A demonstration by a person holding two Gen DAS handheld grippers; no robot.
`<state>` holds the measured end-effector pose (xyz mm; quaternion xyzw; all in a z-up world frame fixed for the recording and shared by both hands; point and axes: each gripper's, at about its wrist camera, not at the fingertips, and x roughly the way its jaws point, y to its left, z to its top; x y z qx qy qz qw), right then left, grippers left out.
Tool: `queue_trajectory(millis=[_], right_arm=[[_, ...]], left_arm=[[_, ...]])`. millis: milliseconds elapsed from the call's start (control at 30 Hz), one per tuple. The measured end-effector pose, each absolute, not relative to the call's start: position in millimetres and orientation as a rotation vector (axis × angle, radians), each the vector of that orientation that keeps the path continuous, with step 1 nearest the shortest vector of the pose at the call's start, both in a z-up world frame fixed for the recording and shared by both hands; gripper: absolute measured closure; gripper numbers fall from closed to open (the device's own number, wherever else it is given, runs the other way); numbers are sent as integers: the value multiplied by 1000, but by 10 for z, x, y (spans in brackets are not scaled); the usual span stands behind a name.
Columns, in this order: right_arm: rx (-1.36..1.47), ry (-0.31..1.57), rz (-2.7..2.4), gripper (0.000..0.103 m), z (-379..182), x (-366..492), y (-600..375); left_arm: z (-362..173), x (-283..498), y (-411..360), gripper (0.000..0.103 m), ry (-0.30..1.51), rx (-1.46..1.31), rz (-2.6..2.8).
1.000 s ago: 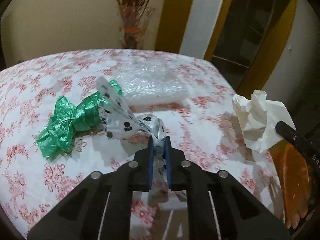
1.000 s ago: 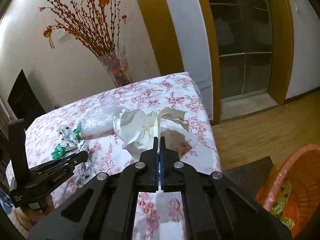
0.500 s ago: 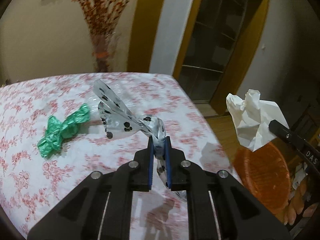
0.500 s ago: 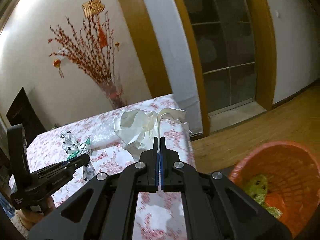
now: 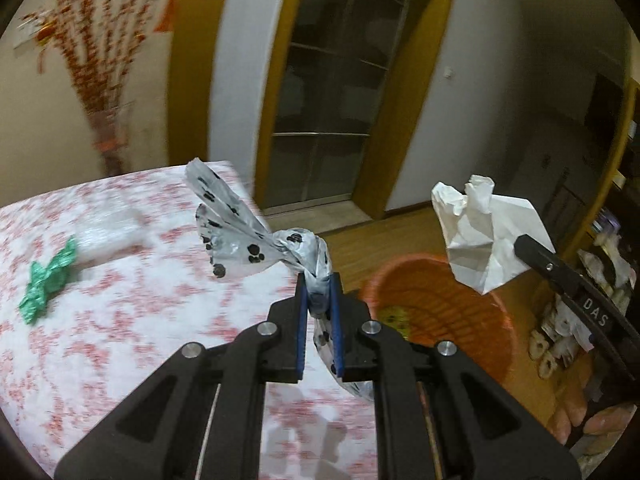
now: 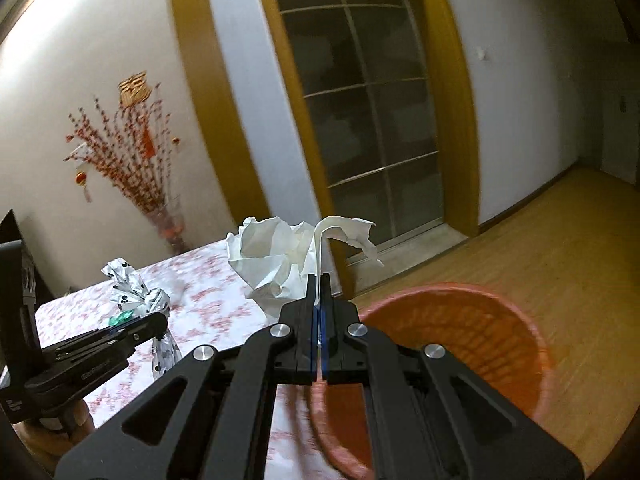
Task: Collect trash
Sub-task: 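Carry both items over the wastebasket and open both tools to drop them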
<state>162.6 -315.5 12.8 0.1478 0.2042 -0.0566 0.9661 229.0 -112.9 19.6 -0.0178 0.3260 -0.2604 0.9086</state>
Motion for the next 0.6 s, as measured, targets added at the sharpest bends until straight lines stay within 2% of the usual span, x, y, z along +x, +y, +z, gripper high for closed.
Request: queue_trajectory(millis=[600], right_arm=[[319, 349, -265, 103, 102, 1200, -3688]], left_arm=[[184, 1984, -2149, 91, 686, 37, -732]])
